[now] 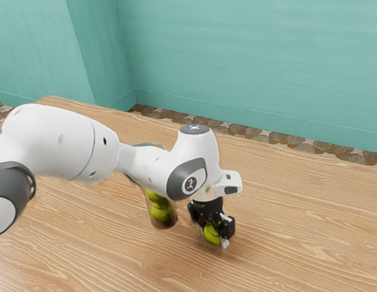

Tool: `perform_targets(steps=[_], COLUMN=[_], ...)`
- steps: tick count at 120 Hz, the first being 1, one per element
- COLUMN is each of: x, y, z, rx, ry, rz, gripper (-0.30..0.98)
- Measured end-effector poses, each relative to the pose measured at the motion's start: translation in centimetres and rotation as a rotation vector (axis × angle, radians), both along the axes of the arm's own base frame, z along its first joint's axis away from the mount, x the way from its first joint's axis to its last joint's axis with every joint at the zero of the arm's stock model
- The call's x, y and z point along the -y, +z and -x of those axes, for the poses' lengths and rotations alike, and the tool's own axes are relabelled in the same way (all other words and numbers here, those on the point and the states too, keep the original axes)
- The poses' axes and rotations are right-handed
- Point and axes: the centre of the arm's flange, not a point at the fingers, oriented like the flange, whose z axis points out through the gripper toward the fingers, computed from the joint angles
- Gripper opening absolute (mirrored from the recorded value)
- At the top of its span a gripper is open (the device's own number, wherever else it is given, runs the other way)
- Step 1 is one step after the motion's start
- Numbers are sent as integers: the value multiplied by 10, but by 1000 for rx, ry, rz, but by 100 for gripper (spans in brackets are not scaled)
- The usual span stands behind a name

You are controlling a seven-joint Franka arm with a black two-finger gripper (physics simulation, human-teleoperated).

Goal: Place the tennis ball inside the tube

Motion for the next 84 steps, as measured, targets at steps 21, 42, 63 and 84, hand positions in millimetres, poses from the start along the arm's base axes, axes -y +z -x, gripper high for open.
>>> perform_targets(steps=[21,42,63,84], x=[-5,-11,-68,-126], y=[59,180,273,269], z=[-7,-37,-47,-34], rx=[80,216,238,133], ry=[-38,-60,31,114], rz=[-4,-24,-35,-56], gripper=[37,35,33,32])
